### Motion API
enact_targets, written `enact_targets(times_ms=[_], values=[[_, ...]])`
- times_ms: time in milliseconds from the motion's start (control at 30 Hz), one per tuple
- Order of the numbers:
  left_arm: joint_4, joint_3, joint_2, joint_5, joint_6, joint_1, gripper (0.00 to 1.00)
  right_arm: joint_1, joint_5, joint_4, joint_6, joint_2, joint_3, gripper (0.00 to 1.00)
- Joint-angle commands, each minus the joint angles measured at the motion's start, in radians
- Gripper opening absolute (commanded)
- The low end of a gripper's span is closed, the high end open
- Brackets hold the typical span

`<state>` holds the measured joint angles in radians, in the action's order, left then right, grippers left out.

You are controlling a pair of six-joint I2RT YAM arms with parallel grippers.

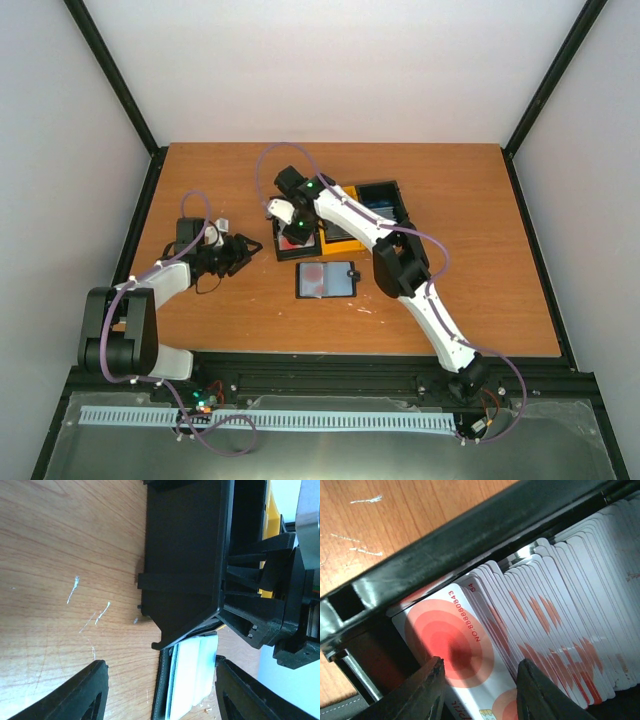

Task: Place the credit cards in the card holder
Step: Pick up the credit card from the storage box.

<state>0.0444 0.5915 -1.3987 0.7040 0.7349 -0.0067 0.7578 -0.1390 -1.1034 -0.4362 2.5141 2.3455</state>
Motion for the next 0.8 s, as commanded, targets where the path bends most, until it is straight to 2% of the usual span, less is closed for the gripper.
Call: enact_targets(times_ms=[0, 200, 367, 767], values=[[-0.021, 0.001, -0.002, 0.009, 0.004, 0.005, 0.6, 0.0, -0.011, -0.047, 0.016, -0.059, -0.044, 0.4], [-0.023, -0.001, -0.005, 0.009, 0.004, 0.005, 0.6, 0.0, -0.015, -0.047, 0.024, -0.069, -0.058, 0.37], [-0.023, -0.002, -0.005, 0.008, 0.004, 0.004, 0.6, 0.0, -0.015, -0.035, 0.018, -0.082, -0.058, 0.2], [-0.025, -0.002, -0.004, 0.008, 0.004, 0.005, 0.6, -0.004, -0.135, -0.086, -0.053, -0.107, -0.06, 0.19]])
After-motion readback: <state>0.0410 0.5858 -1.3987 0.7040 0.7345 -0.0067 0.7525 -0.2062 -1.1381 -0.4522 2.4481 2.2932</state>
